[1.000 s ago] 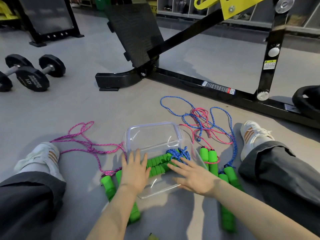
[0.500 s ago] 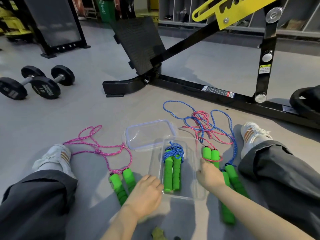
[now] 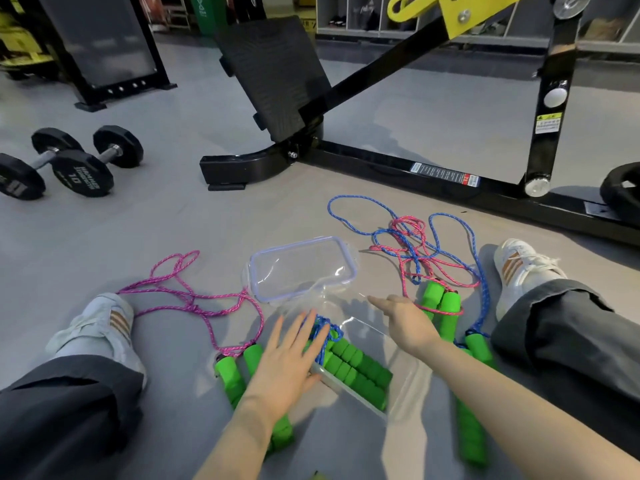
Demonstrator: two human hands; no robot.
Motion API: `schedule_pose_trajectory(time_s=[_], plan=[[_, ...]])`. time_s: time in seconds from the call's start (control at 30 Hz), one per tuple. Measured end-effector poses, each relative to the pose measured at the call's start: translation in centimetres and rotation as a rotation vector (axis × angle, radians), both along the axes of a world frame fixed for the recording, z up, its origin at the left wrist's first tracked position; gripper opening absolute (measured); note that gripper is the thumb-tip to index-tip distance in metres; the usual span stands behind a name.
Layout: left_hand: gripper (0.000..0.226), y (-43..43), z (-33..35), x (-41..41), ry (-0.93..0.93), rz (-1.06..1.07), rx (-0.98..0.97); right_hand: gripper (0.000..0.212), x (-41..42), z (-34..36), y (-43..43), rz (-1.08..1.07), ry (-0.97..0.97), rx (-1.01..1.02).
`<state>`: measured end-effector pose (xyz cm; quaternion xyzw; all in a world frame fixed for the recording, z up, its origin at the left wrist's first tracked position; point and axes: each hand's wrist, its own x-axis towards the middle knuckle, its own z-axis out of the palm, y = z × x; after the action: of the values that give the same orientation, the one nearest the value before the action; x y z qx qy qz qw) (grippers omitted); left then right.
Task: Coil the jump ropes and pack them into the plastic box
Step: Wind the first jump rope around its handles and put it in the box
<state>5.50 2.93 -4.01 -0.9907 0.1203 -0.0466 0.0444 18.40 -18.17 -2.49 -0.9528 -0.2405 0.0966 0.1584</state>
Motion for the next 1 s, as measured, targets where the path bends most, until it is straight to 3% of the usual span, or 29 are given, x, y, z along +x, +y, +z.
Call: schedule_pose_trajectory(time_s=[0.17,0.3,0.5,0.63,0.8,1.0], plan=[[0.093,1.3,-1.9,-0.3,0.174,0.151,-0.066,0.061,-0.5,-0.3,1.6,0.13,-0.168,-0.201],[0.103,0.2,-2.0,-1.1,0.166,0.29,-0.136,0.049,-2.7,-1.3,0.8,0.121,-0.252,-0.286],[0.097,-3.0,-1.9,-2.1,0.117,0.48,-0.264,0.082,-5.6,-1.5,-0.6,0.01,-0.149,-0.31],[0.092,-4.8,-1.5,-3.2,0.092,0.611,-0.38,0.126,-6.8,-1.4,-1.0,0.004,-0.063,-0.199],[0.072,-5.1,-2.7,-4.0,-0.01,0.569,-0.385,0.118,-6.9,-1.7,-2.3,0.055,-0.084,-0.157],[0.068,-5.0,-3.3,-4.2,-0.014,0.38,-0.286,0.12,-5.1,-1.7,-3.5,0.109,-0.099,-0.17]])
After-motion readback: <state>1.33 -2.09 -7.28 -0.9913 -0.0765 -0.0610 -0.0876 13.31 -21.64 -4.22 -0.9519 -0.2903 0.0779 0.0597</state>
